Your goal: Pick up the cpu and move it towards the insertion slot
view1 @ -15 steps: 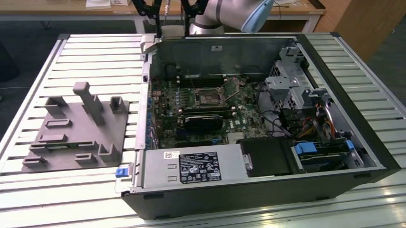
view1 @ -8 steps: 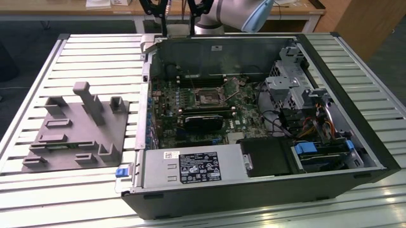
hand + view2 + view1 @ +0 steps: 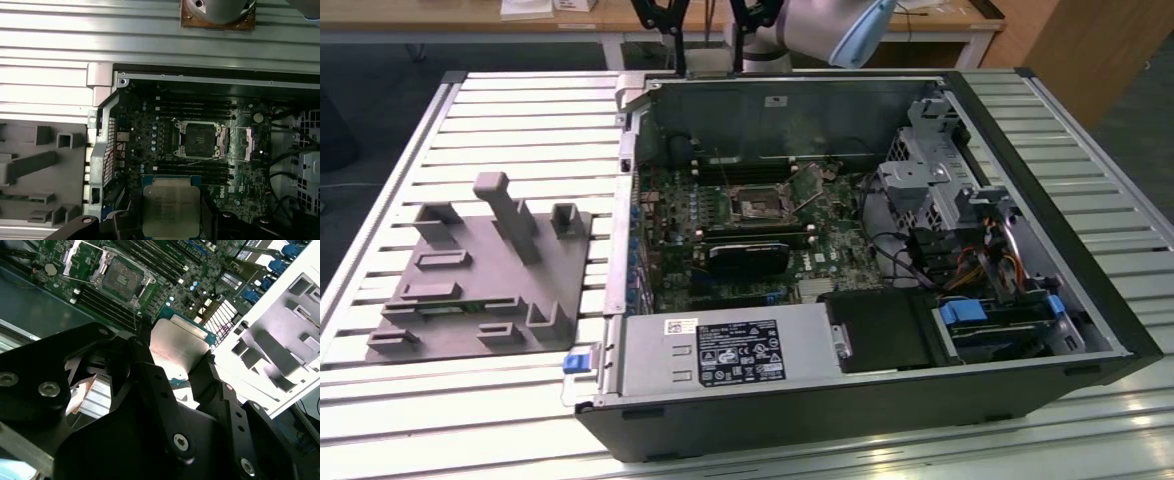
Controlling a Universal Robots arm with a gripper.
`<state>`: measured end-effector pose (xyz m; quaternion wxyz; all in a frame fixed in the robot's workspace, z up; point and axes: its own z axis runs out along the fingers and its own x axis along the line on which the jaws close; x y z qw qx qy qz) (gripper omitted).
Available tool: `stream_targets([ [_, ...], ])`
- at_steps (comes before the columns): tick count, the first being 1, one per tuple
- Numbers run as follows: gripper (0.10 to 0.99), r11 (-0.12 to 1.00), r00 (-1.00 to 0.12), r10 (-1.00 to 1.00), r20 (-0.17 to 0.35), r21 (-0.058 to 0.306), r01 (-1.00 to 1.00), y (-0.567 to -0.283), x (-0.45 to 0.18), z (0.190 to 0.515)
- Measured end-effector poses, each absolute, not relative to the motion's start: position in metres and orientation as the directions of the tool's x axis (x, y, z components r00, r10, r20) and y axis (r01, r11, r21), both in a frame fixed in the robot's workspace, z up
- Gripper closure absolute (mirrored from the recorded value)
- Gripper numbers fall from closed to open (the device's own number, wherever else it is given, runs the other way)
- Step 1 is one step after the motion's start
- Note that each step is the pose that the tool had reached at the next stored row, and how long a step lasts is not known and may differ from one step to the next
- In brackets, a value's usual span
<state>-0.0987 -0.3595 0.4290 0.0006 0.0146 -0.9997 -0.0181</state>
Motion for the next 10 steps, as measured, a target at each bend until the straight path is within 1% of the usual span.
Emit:
stream_targets([
  [10,0.541,0.999,-1.0,-0.029,0.001,0.036,-0.029,-0.349,-0.084,0.429],
])
